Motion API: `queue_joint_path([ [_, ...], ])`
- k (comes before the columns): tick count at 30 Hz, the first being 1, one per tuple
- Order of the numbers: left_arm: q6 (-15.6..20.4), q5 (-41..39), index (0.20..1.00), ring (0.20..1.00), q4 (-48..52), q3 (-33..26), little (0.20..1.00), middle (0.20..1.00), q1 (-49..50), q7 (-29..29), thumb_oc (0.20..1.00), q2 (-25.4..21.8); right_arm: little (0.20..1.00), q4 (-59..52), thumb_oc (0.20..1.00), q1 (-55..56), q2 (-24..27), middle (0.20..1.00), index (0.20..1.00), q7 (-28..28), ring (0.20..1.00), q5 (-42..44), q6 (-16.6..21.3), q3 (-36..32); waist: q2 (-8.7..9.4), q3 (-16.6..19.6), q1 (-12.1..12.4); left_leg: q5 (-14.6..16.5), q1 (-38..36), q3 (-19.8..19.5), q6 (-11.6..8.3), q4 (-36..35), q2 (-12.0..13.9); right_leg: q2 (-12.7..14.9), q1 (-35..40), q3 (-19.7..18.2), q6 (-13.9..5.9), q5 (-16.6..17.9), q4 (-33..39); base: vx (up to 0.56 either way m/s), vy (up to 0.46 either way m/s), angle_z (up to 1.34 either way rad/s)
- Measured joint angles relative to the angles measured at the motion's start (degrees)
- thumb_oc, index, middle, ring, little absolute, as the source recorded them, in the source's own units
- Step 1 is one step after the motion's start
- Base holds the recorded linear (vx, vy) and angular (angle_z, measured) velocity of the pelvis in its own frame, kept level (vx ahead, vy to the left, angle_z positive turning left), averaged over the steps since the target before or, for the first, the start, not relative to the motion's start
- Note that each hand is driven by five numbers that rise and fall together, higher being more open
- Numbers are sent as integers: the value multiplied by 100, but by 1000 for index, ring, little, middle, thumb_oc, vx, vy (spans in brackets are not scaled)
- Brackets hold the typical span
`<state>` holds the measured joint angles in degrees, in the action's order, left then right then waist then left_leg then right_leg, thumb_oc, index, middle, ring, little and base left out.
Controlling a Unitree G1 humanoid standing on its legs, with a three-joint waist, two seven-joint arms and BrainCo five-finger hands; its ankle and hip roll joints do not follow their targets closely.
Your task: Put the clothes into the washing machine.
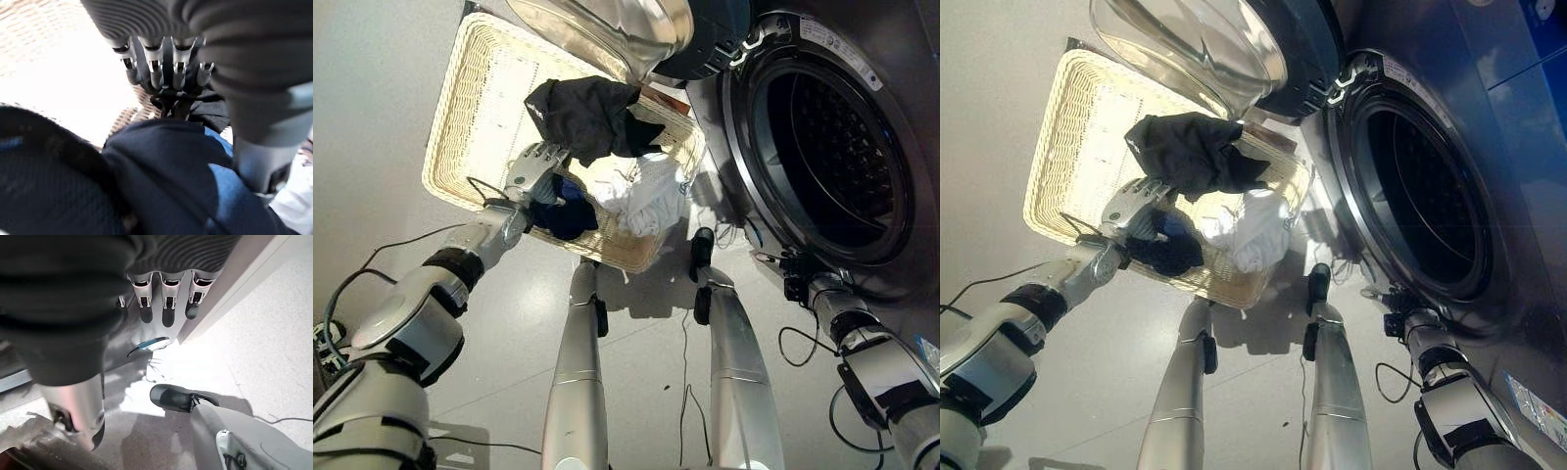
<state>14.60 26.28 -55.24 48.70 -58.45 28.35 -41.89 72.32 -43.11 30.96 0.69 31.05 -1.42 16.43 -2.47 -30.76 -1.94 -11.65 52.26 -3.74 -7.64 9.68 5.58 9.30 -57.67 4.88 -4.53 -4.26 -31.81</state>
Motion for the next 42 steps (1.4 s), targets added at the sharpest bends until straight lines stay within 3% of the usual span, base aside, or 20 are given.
queue_joint_path([
  [6, 206, -5, 1000, 1000, 157, -155, 1000, 1000, 255, 54, 1000, -83, 1000, -5, 1000, 4, 5, 1000, 1000, -5, 1000, 1, -4, -7, -1, 0, 17, 0, 0, -6, 1, -6, 0, 2, 0, 6, -1, -3, -6, 0, 0, 0],
  [11, 251, -11, 1000, 1000, 381, -252, 1000, 1000, 419, 58, 1000, -213, 1000, -15, 1000, 101, 13, 1000, 1000, -1, 1000, 1, -1, -19, -3, 0, 155, -7, -1, -35, -9, -23, 1, 3, 0, 35, 9, -34, -28, 2, -4, 1],
  [28, 313, -30, 1000, 1000, 284, -288, 1000, 1000, 750, -212, 1000, -207, 1000, -28, 1000, 99, 91, 1000, 1000, 1, 1000, 0, -9, -20, -3, 0, 279, -20, 1, -98, -39, -50, 7, 8, -37, 81, 44, -136, -134, 1, 1, 0],
  [36, 186, -27, 1000, 1000, 172, -273, 1000, 1000, 568, -485, 1000, -197, 1000, -59, 1000, 69, 128, 1000, 1000, 6, 1000, -1, -21, -13, -3, 0, 268, -28, 70, -97, -63, -47, 6, 9, -94, 83, 49, -134, -126, 1, 8, 0],
  [42, -129, -16, 1000, 1000, 23, -266, 1000, 1000, 371, -644, 1000, -192, 1000, -64, 1000, 8, 154, 1000, 1000, 9, 1000, -1, -35, -2, -3, 0, 259, -27, 140, -98, -63, -34, 8, 8, -151, 90, 49, -135, -129, 0, 5, 0],
])
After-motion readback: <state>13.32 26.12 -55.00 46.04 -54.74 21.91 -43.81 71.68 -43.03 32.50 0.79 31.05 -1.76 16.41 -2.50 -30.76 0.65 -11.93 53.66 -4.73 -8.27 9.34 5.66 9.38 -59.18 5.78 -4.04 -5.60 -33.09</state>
